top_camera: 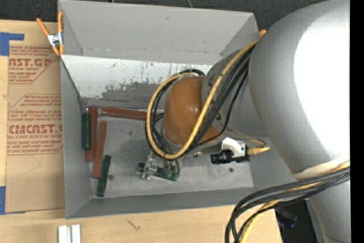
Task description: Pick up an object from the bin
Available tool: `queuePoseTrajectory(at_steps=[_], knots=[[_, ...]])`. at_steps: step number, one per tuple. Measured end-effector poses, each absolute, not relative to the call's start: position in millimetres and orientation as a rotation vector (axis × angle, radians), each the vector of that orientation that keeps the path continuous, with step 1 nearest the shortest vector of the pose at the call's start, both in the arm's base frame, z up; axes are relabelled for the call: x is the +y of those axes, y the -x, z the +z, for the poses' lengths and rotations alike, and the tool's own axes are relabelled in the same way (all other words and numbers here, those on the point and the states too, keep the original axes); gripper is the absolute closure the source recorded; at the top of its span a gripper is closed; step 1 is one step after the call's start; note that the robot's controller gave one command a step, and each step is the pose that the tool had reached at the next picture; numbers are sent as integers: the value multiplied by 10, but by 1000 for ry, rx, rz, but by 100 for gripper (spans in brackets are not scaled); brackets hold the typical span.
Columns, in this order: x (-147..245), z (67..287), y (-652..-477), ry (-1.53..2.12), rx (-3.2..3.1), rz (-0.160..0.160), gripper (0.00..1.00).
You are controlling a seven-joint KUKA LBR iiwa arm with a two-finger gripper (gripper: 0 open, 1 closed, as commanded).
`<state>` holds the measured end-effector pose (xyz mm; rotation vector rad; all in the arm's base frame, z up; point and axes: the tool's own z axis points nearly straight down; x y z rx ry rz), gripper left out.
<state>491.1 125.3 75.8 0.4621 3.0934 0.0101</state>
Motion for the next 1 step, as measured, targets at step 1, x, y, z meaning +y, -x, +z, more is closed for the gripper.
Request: queuePoseTrajectory(at_steps=[1], knots=[[1255, 769, -4914, -462, 3095, 9, 100]])
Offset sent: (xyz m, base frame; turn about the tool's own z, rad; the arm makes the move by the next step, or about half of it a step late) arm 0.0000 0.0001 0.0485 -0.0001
